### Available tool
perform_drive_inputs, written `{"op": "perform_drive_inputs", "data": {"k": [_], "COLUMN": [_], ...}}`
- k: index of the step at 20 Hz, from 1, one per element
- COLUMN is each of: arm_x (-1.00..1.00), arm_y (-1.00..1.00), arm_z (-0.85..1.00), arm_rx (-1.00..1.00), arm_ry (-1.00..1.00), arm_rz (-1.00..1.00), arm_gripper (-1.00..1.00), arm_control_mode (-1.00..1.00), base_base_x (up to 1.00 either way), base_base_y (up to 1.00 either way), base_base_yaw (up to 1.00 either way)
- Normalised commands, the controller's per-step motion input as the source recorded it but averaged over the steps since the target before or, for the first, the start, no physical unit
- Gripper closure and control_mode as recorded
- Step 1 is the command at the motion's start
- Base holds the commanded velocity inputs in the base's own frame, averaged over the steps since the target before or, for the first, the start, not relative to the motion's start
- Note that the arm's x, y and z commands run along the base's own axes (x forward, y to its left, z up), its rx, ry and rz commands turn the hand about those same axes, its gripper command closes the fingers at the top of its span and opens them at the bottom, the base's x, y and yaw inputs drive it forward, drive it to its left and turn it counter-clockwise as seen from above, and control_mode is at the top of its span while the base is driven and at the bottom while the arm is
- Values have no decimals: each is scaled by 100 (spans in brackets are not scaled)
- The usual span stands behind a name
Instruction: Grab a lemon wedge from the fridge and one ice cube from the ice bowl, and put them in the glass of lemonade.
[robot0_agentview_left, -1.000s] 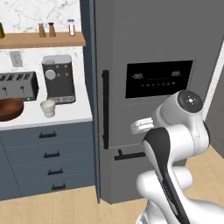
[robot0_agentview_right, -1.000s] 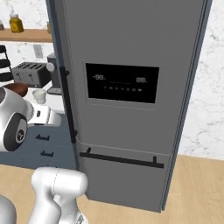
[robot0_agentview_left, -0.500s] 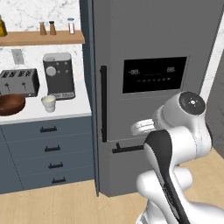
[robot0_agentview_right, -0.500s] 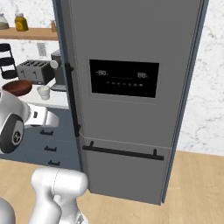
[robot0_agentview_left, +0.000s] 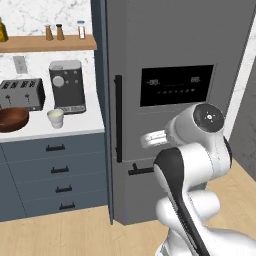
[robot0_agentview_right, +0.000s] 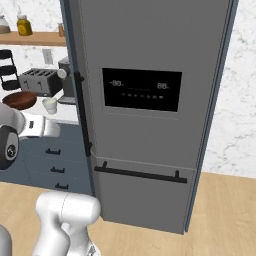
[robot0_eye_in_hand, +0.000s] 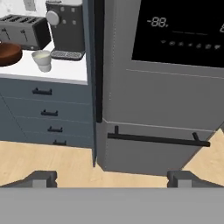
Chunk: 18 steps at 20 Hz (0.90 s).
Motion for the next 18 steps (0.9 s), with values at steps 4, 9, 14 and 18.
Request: {"op": "perform_drive_inputs", "data": {"k": [4, 9, 14, 18], "arm_x": [100, 92, 82, 68], "arm_y": [32, 8, 0, 15], "arm_z": [0, -5, -23, -62], "arm_rx": [-2, -3, -3, 0], "arm_ry": [4, 3, 0, -7], "arm_rz": [-9, -3, 0, 0], "arm_gripper": [-100, -100, -100, -100], "arm_control_mode": [-100, -100, -100, -100], "base_base_x": [0, 0, 0, 0], "base_base_y": [0, 0, 0, 0], "base_base_yaw": [0, 0, 0, 0]}}
